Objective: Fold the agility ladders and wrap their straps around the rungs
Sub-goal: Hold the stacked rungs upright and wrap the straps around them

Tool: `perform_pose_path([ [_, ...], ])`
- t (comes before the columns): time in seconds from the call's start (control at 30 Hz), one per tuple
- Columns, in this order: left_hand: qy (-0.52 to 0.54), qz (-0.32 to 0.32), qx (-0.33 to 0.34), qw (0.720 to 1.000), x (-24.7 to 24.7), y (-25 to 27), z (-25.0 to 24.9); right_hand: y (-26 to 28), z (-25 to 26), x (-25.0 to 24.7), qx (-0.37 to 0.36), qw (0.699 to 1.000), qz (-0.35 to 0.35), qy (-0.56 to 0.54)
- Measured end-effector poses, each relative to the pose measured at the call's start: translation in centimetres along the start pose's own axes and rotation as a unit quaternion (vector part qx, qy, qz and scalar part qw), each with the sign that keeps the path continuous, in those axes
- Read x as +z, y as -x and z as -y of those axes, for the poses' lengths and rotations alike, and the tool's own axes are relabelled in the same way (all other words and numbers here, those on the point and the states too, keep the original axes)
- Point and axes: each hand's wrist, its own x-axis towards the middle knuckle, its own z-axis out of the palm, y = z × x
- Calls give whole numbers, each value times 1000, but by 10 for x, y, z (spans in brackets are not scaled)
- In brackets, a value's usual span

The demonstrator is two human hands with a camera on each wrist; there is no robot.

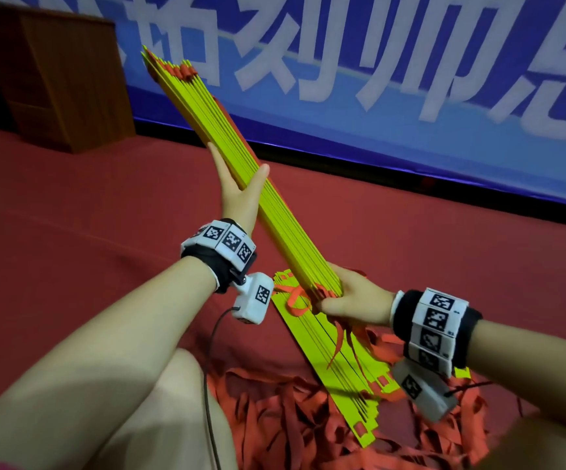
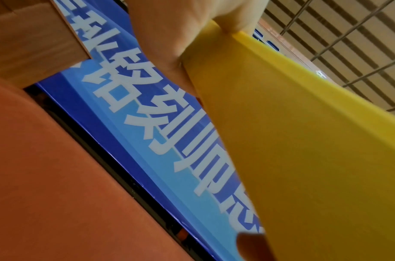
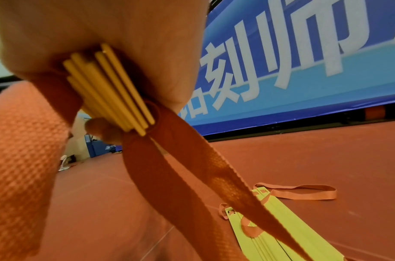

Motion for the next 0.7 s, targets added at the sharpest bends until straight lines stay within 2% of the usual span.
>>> perform_pose_path([
  [0.17,-19,47,34,998,16,7,1,4,-3,-11,-10,1000,-7,-1],
  [0.3,-37,61,47,996,25,10,2,9,-1,-19,-21,1000,-6,14],
  [0.53,-47,84,37,995,38,18,15,12,-1,-23,-3,1000,-14,25],
  [0.7,-50,86,46,994,41,12,18,13,8,-15,35,996,-4,-79],
])
